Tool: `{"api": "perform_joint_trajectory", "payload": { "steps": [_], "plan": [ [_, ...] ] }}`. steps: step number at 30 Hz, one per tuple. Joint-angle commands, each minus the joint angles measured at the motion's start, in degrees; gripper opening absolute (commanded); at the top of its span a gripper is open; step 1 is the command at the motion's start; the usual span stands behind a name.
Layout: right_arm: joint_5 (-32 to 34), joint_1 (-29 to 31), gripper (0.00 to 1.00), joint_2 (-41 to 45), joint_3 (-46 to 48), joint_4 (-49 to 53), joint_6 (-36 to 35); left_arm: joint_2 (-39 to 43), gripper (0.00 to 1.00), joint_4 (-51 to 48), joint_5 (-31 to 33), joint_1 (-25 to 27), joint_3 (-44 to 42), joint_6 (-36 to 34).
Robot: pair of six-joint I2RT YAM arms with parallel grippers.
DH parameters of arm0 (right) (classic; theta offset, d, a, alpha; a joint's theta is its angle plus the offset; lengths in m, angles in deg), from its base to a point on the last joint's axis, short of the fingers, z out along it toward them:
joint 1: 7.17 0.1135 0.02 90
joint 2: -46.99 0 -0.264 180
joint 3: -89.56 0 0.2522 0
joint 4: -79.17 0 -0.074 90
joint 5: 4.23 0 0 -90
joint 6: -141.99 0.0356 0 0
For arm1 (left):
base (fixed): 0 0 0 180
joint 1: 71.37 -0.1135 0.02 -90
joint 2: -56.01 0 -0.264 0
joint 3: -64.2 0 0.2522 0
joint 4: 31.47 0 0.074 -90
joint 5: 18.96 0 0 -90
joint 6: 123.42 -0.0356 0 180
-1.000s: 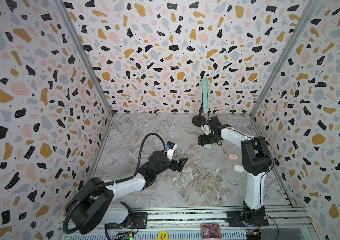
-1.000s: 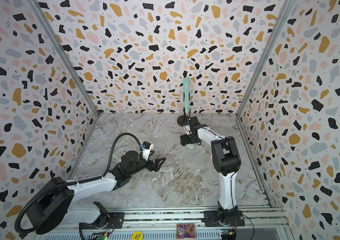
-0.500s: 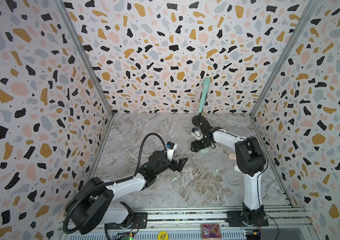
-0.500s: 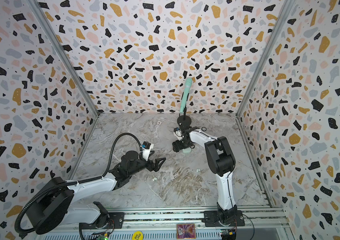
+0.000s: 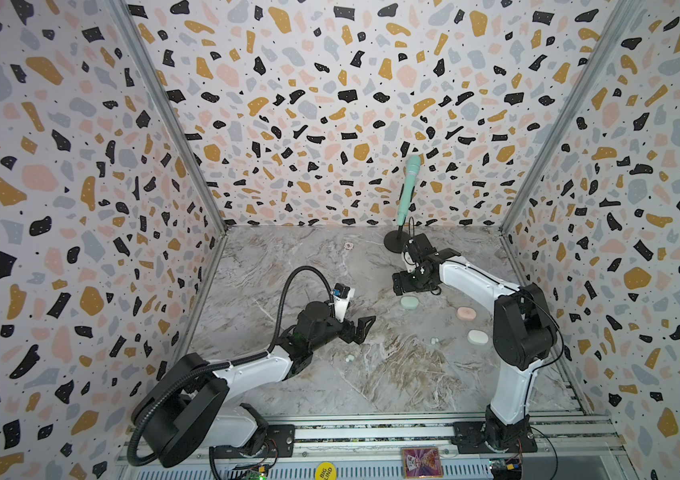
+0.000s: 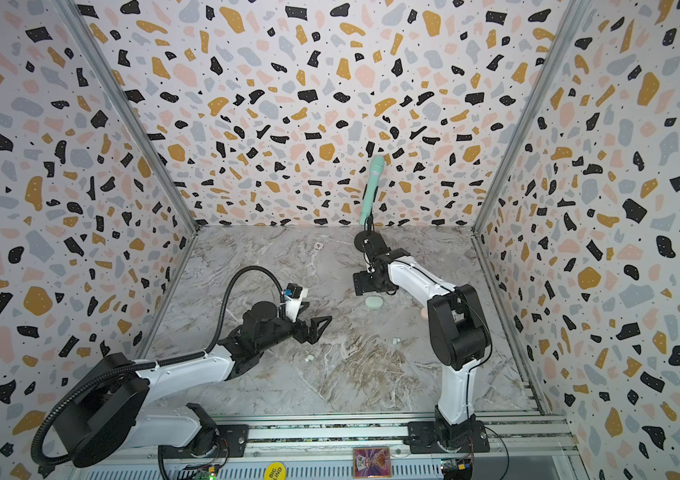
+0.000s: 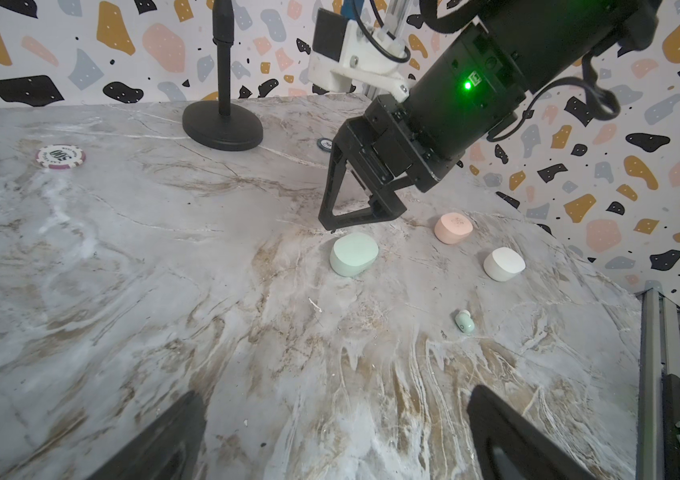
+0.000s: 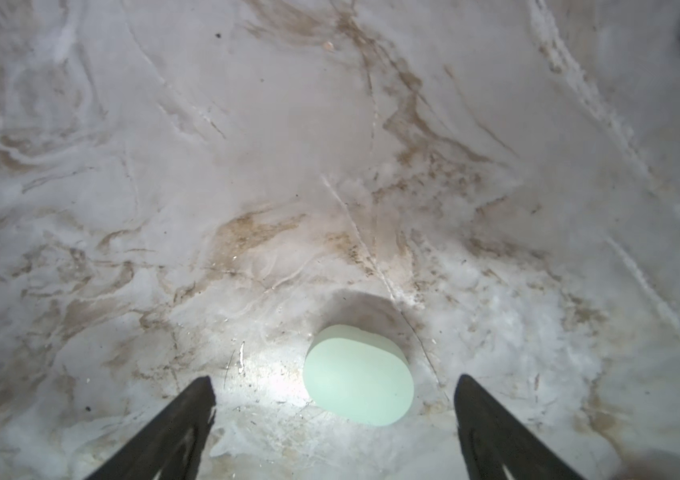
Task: Insert the wireless bluetooth earbuds into the charging case
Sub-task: 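Lower the right gripper and close it on the mint-green case, then lift the mint-green case and carry it toward the left gripper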
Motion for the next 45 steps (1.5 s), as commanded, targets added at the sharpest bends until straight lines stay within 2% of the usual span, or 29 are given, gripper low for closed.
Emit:
{"api": "perform_joint_trajectory", "payload": {
  "steps": [1,5,14,27,45],
  "plan": [
    [1.6,0.4,0.93,4.2,4.5,-0.1,10.0,-0.4,1.0,1.7,-0.8,-0.3,0.6,-0.8],
    [1.6,0.3,0.92,4.3,7.5,-2.9,14.1,-0.4,1.0,1.7,-1.0,-0.4,0.6,-1.1],
    [3.6,1.0,0.79,0.2,6.2,-3.5,16.3,0.0,1.0,2.1,-0.8,-0.4,0.0,-1.2],
    [5.7,1.8,0.73,-2.9,3.8,-2.8,15.2,-0.4,1.0,2.5,-0.9,-0.6,0.0,-0.9],
    [5.0,2.0,0.57,-1.1,4.0,-2.5,13.9,-1.3,1.0,1.4,-2.3,-0.8,1.2,-2.0]
  ]
}}
